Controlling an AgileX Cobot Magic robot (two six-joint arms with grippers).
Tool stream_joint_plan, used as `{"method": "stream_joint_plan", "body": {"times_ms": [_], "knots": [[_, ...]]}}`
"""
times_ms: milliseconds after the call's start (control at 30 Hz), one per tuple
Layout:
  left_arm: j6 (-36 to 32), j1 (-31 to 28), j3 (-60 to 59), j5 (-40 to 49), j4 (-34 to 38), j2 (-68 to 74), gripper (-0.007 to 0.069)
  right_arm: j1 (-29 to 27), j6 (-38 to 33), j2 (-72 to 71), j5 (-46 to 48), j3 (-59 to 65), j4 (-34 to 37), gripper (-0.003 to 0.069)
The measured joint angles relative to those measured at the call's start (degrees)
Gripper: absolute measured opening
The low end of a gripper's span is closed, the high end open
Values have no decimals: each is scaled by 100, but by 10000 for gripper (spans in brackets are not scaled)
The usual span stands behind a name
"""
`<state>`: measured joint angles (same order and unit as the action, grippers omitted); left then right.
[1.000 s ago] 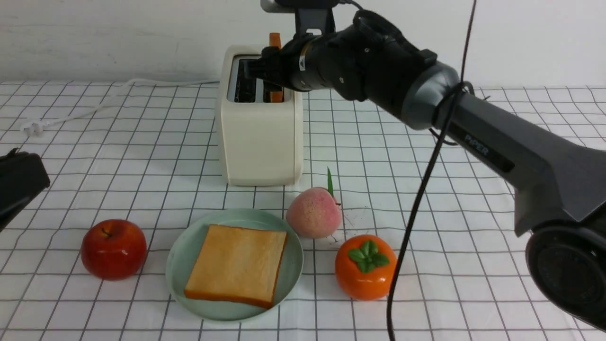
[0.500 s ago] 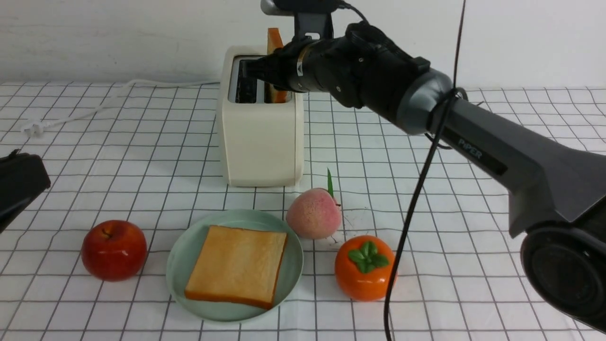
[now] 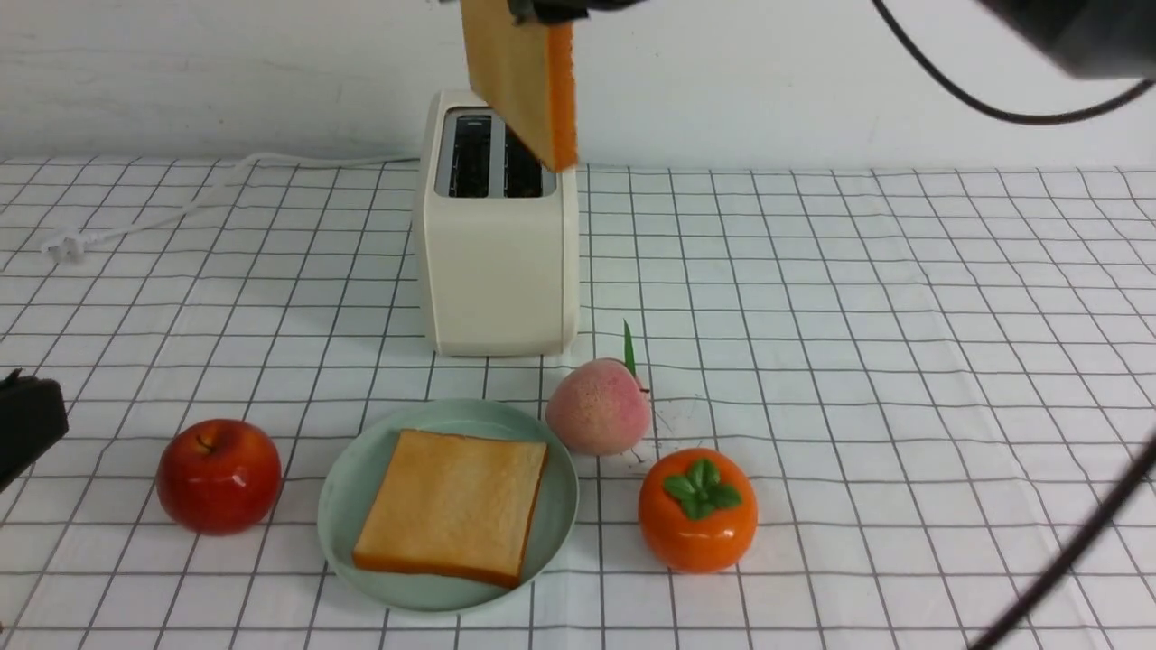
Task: Take toasted bread from bread machine on white checkered table place on plate.
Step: 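Place the held slice of bread on top of the slice on the plate with the right gripper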
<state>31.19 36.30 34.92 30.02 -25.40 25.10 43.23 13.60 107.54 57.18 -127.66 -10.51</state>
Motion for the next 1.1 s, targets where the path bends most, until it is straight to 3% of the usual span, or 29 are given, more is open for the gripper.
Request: {"method": "stream_joint_plan", "body": {"times_ms": [167,267,367,433,600,767,900,1033,1100], "knots": [[0,0,0,186,0,0,-13,17,-438,-1056,427,1994,911,115],[0,0,0,195,0,0,-12,17,-675,-1313,26,3010,1745,115],[0,0,0,190,6,0,-11,17,-1360,-1143,-801,3737,2938,115],[0,0,0,190,13,0,-9,17,-1732,-920,-1075,3837,3373,115],[0,0,0,190,32,0,-6,-188,-3105,92,-1981,3892,5350,115],[0,0,0,213,44,0,-3,-607,-4041,721,-2198,3896,6875,115],[0,0,0,226,44,0,-2,-830,-4352,989,-2294,3896,7579,115],[0,0,0,226,44,0,1,-888,-4357,1076,-2293,3896,7570,141],[0,0,0,226,44,0,2,-901,-4367,1082,-2281,3896,7418,244]]}}
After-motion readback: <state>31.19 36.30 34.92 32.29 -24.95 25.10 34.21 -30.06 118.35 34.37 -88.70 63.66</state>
